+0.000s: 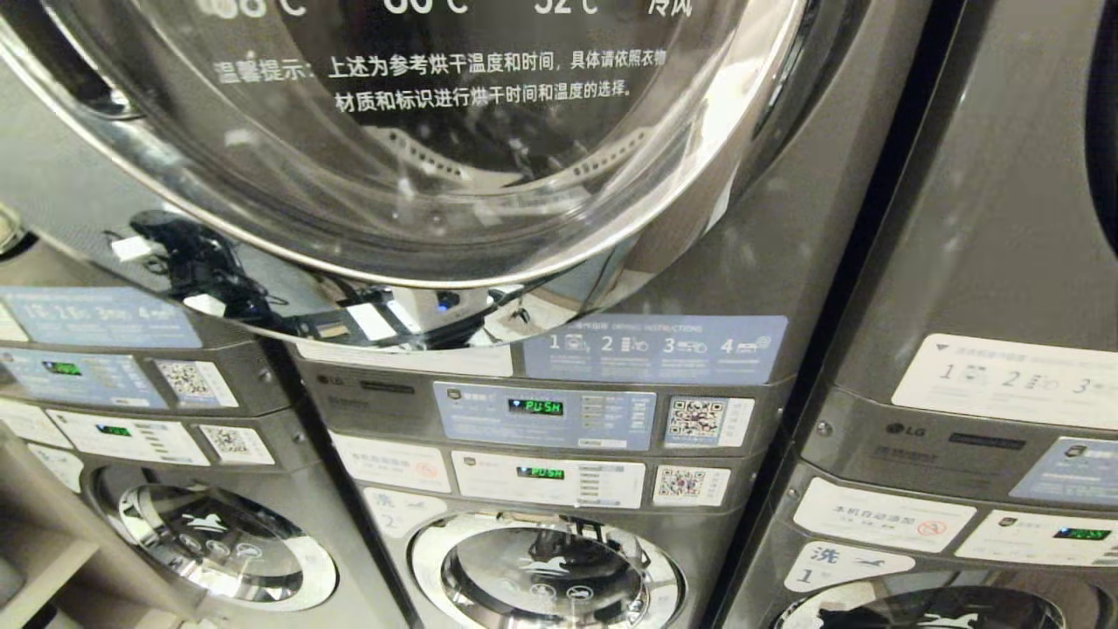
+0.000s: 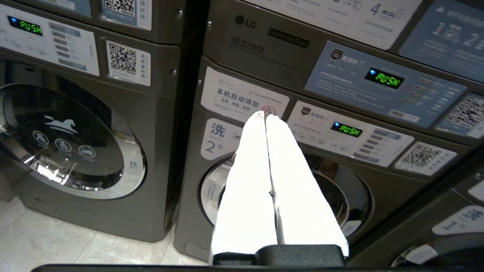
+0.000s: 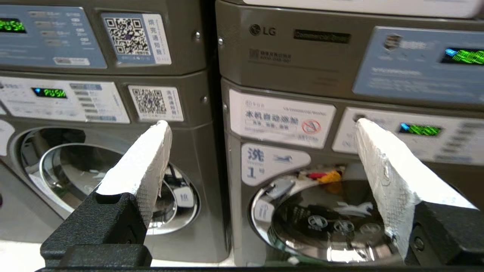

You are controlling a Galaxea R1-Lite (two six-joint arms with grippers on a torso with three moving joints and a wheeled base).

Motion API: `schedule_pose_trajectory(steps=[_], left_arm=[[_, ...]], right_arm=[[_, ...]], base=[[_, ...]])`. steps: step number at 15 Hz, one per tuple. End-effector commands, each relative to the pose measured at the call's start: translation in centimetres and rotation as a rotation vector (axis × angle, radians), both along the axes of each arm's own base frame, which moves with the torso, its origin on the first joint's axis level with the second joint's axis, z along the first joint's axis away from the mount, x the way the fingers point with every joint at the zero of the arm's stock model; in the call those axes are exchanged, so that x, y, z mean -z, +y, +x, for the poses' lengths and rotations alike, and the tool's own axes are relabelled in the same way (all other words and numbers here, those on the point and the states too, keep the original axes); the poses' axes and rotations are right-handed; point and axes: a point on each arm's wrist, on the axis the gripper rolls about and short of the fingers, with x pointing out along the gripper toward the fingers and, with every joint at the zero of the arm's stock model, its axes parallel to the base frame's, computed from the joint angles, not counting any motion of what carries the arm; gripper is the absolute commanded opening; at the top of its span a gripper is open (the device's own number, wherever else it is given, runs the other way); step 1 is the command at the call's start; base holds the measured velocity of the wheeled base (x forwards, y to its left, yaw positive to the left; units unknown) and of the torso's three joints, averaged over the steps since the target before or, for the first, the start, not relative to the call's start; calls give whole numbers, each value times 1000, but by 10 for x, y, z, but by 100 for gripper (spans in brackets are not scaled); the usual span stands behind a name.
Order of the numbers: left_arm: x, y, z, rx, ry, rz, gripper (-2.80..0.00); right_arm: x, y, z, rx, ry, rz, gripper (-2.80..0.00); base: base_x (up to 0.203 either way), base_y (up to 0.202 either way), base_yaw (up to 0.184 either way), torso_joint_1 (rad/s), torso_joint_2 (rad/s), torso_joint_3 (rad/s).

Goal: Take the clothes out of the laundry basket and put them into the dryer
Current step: Open the dryer

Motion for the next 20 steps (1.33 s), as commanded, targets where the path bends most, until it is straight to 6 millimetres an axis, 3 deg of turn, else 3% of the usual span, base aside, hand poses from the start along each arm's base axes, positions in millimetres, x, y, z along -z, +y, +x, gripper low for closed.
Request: schedule_pose_trajectory(steps=[1, 9, 14, 16, 18, 20], left_arm=[[8, 0, 2, 0, 30, -2, -280], [8, 0, 2, -1, 30, -2, -280], [7, 0, 2, 13, 18, 37, -280], [-19, -2, -5, 72, -78, 52, -280], [-66, -4, -15, 178, -159, 68, -280], [-105, -5, -1, 234, -105, 34, -280]], right_arm=[[2, 0, 1, 0, 7, 0, 0], [2, 0, 1, 0, 7, 0, 0], [2, 0, 1, 0, 7, 0, 0], [1, 0, 1, 0, 7, 0, 0], [1, 0, 0, 0, 6, 0, 0], [2, 0, 1, 0, 7, 0, 0]], base=[[-208, 0, -1, -10, -1, 7], [-192, 0, 2, 2, 0, 1], [-24, 0, 0, 4, 0, -3], [0, 0, 0, 0, 0, 0], [0, 0, 0, 0, 0, 0], [0, 0, 0, 0, 0, 0]])
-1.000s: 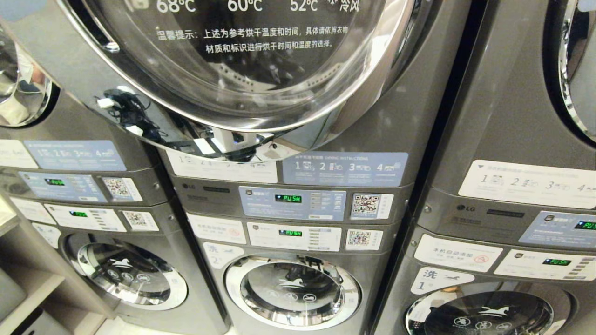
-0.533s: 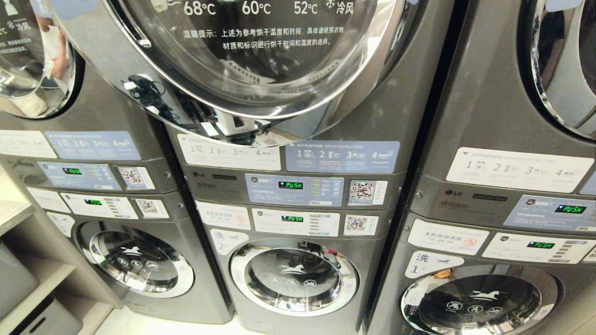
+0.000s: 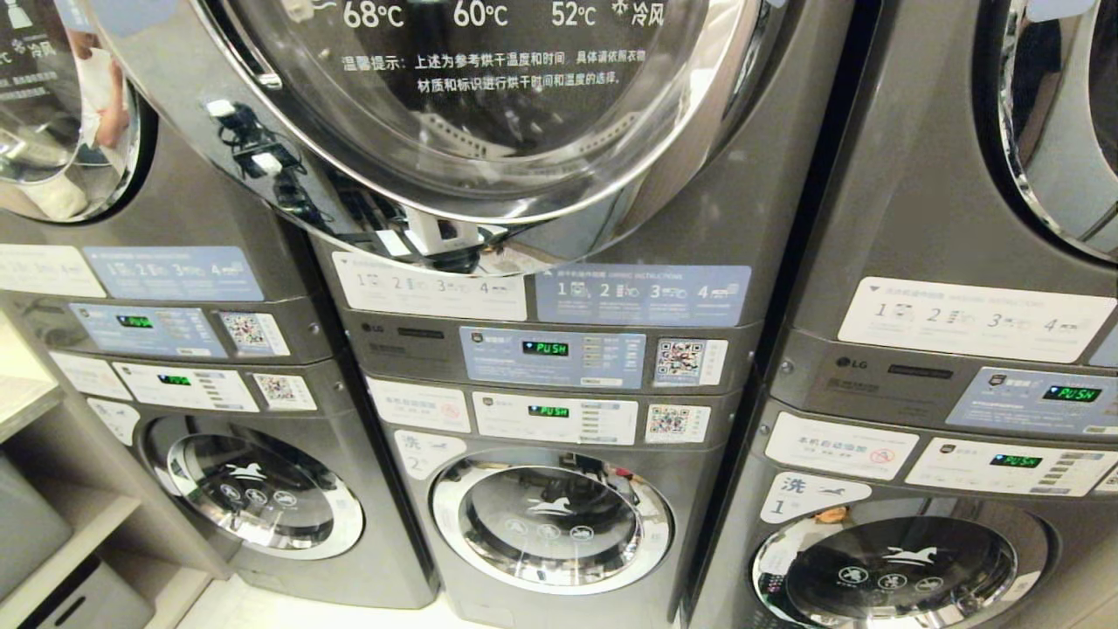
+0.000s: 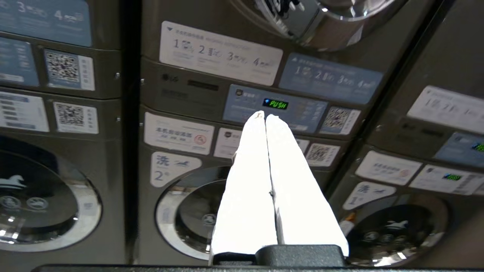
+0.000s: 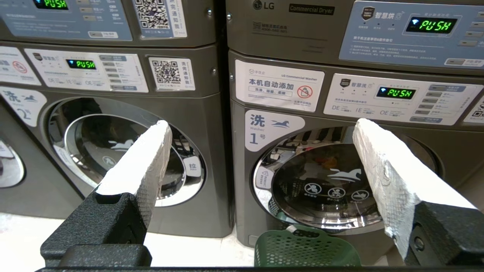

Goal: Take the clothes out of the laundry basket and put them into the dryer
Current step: Open the dryer

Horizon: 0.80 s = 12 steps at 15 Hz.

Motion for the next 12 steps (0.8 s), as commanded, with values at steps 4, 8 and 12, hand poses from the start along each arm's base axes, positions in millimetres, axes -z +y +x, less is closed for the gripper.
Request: schedule_pose_trajectory(steps=[4, 8, 12], left_arm=[[-77, -1, 82, 16, 188, -152, -280], [-113, 17, 176, -77, 197, -281, -280], [-121, 62, 218, 40, 138, -274, -280]], right_arm=[[1, 0, 0, 0, 6, 0, 0], [1, 0, 0, 0, 7, -2, 0], [1, 0, 0, 0, 7, -2, 0]], base=[[0, 0, 0, 0, 0, 0], [0, 0, 0, 0, 0, 0], [0, 0, 0, 0, 0, 0]])
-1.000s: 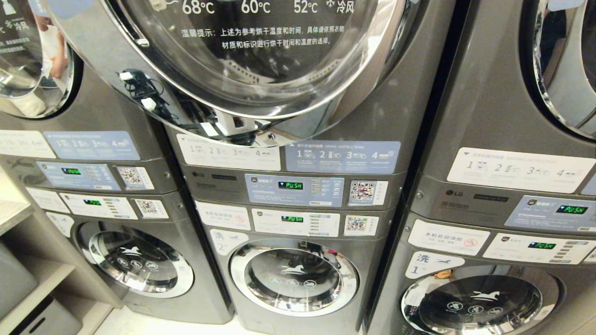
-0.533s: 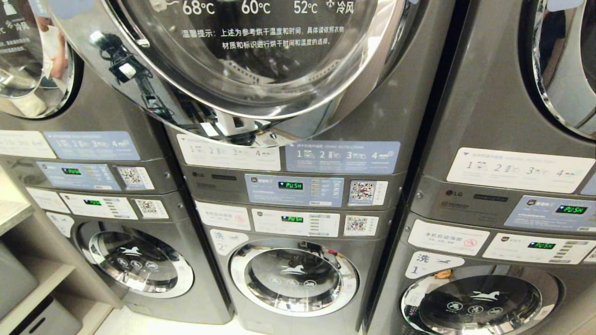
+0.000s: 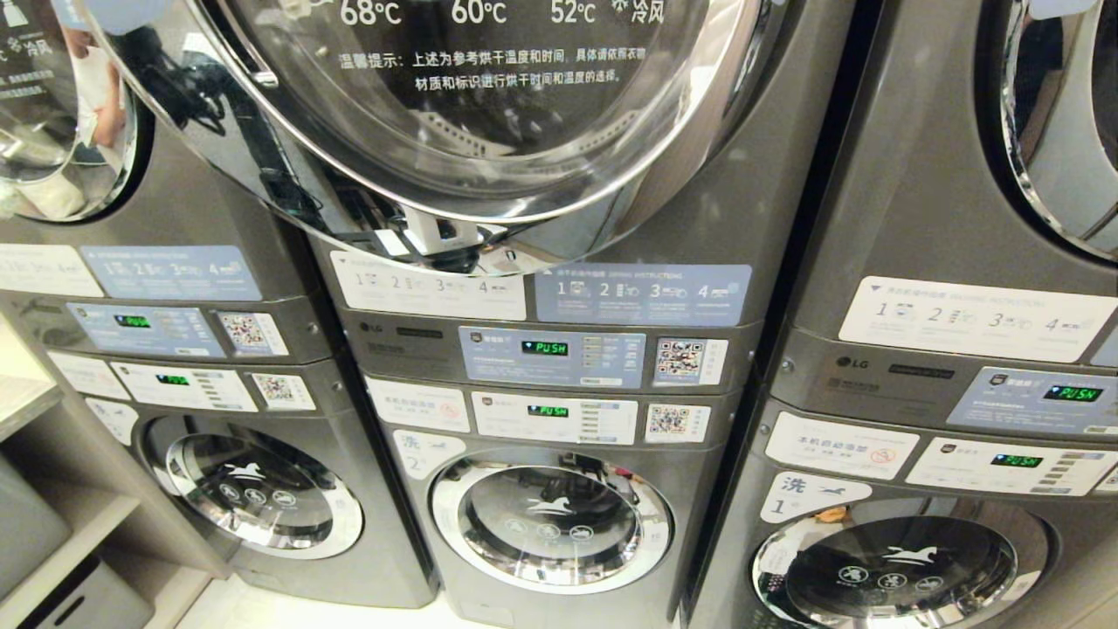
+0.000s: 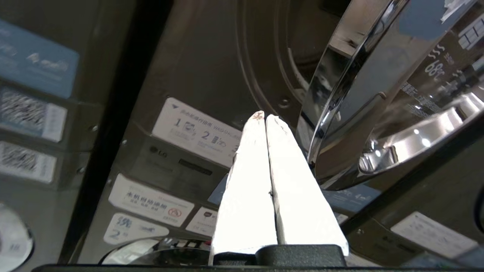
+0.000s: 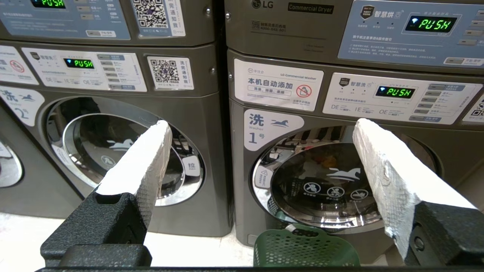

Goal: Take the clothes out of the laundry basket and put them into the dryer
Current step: Open the dryer

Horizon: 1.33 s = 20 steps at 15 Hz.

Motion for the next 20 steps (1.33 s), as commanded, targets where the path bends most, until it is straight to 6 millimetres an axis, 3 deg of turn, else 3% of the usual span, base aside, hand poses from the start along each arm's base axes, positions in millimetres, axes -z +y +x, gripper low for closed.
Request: schedule_pose_trajectory(steps=[1, 6, 12, 16, 20], left_arm=[[13, 21, 37, 63, 42, -1, -280], [12, 43, 95, 181, -126, 29, -280], [-1, 19, 140, 318, -219, 83, -280], [-4, 13, 149, 341, -237, 96, -280], [-11, -16, 146, 432, -261, 93, -280]], right_arm=[[1, 0, 0, 0, 6, -2, 0], [1, 0, 0, 1, 6, -3, 0], [1, 0, 0, 1, 5, -3, 0], [1, 0, 0, 1, 6, -3, 0], [1, 0, 0, 1, 6, -3, 0]], base=[[0, 0, 0, 0, 0, 0], [0, 0, 0, 0, 0, 0], [0, 0, 0, 0, 0, 0], [0, 0, 0, 0, 0, 0], [0, 0, 0, 0, 0, 0]])
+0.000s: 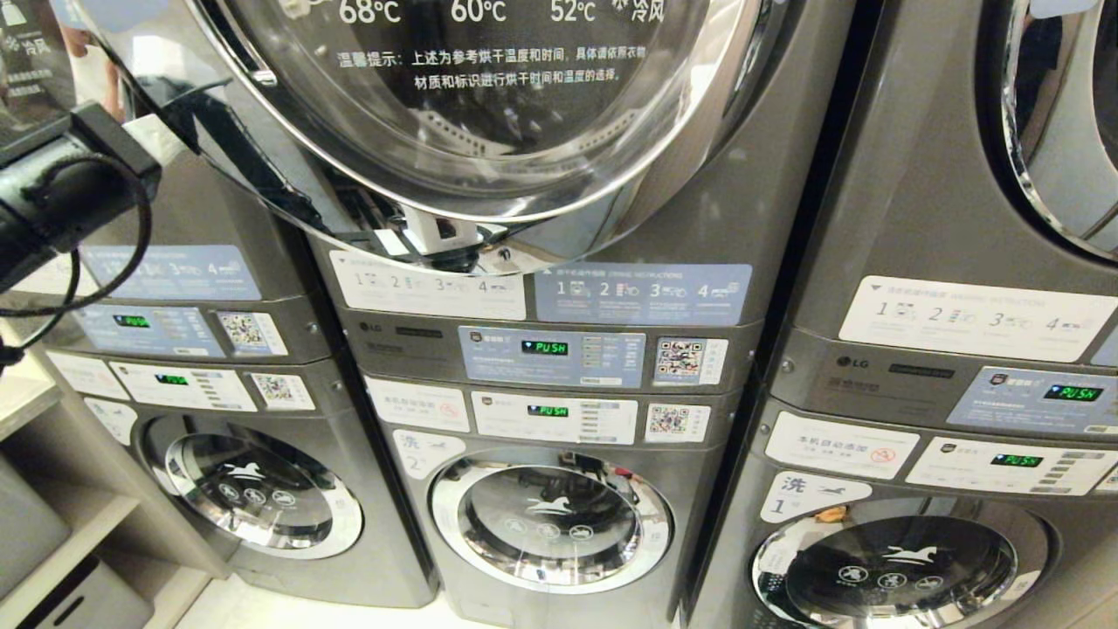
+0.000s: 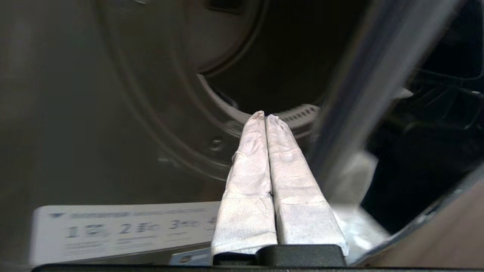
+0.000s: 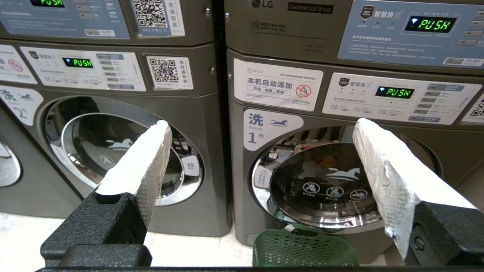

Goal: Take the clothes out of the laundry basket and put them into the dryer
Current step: Open the dryer

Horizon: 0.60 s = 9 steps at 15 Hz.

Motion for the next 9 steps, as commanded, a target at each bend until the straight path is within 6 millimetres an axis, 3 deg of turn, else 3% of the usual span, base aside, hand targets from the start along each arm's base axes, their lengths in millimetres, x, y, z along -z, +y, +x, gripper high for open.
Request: schedule_pose_trajectory(steps=[1, 5, 9], left_arm=[[-5, -12, -6, 39, -20, 2, -280], [-11, -25, -26, 73, -41, 10, -280], [-3, -35, -64, 94, -23, 15, -280]], right_arm=[[1, 0, 0, 0, 6, 0, 0], [1, 0, 0, 0, 6, -1, 0], [1, 0, 0, -1, 6, -2, 0]], base=[[0, 0, 0, 0, 0, 0], [0, 0, 0, 0, 0, 0], [0, 0, 0, 0, 0, 0]])
